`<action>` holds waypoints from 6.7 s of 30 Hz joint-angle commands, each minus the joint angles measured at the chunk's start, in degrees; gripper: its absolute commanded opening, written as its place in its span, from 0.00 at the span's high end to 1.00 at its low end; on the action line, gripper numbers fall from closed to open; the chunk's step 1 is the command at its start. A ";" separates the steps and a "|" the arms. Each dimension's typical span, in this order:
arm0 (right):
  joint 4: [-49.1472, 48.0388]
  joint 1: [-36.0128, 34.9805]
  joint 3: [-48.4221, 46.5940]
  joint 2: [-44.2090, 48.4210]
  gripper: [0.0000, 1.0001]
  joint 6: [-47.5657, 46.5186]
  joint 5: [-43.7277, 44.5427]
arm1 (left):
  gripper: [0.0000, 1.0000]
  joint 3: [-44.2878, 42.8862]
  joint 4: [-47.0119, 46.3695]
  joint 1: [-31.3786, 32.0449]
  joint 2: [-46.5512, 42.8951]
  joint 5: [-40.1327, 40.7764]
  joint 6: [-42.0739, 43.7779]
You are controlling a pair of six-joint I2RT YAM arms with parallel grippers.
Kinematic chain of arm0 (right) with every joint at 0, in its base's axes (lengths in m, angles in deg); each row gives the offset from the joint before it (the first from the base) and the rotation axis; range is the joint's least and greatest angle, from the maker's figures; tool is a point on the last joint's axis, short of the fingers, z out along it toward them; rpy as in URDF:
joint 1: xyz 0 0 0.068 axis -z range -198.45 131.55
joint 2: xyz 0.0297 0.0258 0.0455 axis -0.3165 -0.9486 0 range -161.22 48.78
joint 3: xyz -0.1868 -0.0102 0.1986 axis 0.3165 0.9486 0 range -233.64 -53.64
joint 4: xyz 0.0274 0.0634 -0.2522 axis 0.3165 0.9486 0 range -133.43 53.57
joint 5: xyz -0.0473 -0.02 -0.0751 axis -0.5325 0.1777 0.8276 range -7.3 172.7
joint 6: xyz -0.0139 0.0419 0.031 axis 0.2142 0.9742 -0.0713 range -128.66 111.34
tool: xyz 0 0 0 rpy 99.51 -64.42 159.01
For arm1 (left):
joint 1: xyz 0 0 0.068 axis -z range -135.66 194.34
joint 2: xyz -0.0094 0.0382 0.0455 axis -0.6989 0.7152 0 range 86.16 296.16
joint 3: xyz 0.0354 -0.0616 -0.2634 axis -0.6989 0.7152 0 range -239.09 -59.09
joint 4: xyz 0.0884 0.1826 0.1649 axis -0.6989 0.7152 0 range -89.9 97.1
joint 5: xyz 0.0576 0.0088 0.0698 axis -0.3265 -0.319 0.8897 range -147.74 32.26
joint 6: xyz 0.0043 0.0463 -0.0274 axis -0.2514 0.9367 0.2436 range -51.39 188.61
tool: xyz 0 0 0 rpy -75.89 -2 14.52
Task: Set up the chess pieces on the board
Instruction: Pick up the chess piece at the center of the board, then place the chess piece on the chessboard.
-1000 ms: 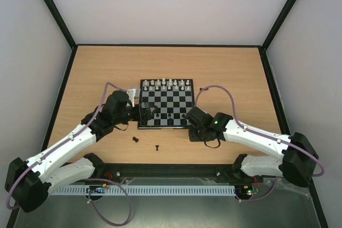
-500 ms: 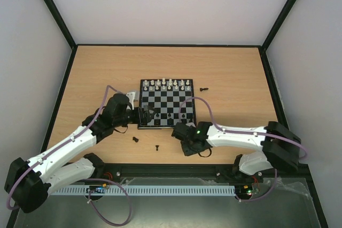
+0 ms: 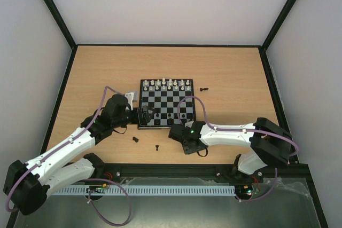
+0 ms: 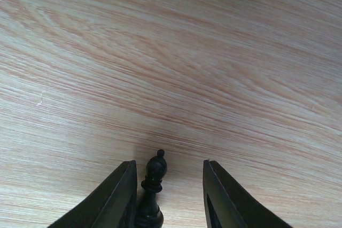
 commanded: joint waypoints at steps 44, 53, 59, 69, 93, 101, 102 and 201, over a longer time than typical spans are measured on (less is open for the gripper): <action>-3.48 -0.52 1.69 -0.85 0.99 2.73 -1.87 | 0.01 1.13 0.01 0.12 0.51 0.85 -0.54; -8.45 -0.52 0.94 4.76 0.99 1.84 3.78 | 0.01 1.43 -0.60 0.16 1.13 1.45 -0.91; -11.09 -0.48 1.29 8.76 0.99 0.85 7.99 | 0.01 2.06 -0.36 0.16 -0.06 2.02 -1.43; -18.79 -0.48 7.48 21.07 0.99 0.93 14.51 | 0.01 2.56 -0.52 0.12 -0.41 2.03 -1.69; -48.34 -0.44 16.99 20.63 0.99 -10.85 23.72 | 0.01 4.94 -2.78 0.14 0.28 2.05 -1.93; -39.06 -0.43 5.92 24.21 0.99 -8.52 12.48 | 0.01 7.41 -11.19 0.12 -2.69 -11.46 -3.14; -38.02 -0.43 4.29 24.88 0.99 -7.63 10.84 | 0.01 8.42 -14.14 0.12 -3.51 -14.12 -4.14; -47.84 12.61 6.40 31.38 0.57 10.09 -14.18 | 0.78 19.17 -46.61 5.96 -9.51 -18.59 -27.61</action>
